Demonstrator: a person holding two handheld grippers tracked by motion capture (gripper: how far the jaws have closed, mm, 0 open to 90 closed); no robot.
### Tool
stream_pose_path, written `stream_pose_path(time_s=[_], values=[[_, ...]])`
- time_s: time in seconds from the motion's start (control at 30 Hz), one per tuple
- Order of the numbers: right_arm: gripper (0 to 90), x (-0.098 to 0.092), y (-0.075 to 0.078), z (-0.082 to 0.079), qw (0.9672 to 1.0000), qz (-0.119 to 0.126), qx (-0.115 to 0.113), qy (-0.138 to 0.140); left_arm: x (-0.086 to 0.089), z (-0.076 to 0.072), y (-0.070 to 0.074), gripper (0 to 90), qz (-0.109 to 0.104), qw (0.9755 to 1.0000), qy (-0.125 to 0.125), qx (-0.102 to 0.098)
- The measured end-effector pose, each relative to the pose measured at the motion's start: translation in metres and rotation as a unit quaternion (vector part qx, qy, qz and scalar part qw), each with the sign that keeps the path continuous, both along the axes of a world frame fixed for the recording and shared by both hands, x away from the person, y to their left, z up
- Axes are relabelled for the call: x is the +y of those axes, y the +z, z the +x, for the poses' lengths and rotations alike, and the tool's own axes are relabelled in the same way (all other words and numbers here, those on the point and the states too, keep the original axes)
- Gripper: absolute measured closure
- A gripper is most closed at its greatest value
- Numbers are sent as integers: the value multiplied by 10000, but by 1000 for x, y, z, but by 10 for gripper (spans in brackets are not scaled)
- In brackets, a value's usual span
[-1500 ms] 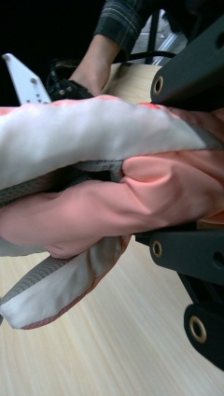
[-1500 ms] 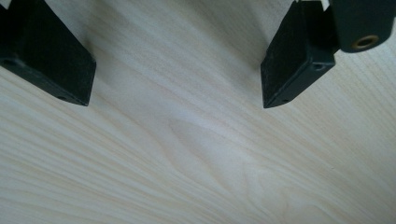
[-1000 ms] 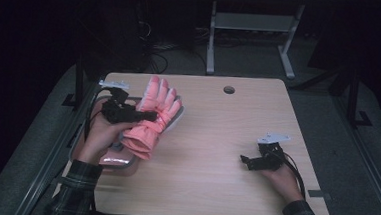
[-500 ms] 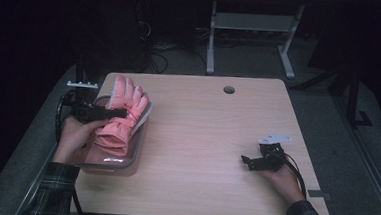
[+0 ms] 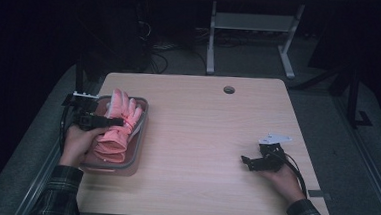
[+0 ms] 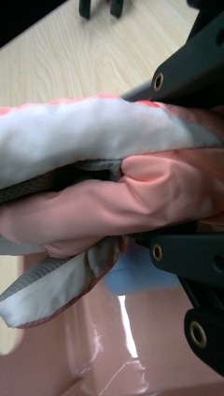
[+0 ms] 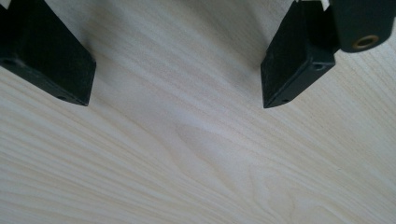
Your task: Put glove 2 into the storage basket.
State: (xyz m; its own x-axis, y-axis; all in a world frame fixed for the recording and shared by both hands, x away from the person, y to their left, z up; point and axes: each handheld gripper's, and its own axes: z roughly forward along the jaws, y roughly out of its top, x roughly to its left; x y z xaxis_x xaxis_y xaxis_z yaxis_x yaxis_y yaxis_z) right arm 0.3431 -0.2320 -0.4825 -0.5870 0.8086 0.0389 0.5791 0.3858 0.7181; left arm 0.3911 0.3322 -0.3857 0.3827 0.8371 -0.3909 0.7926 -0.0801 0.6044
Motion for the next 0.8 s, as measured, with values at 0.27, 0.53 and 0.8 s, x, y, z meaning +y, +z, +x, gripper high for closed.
stream_pose_path(time_s=[0.27,0.53,0.8], values=[[97,0,0,0,10000,0,4,-4,-5,8,-17,579,176,9996,6,243],[97,0,0,0,10000,-8,-10,10,-3,9,-24,465,72,9995,15,314],[97,0,0,0,10000,-5,-3,-2,3,8,-14,271,116,9997,-97,211]])
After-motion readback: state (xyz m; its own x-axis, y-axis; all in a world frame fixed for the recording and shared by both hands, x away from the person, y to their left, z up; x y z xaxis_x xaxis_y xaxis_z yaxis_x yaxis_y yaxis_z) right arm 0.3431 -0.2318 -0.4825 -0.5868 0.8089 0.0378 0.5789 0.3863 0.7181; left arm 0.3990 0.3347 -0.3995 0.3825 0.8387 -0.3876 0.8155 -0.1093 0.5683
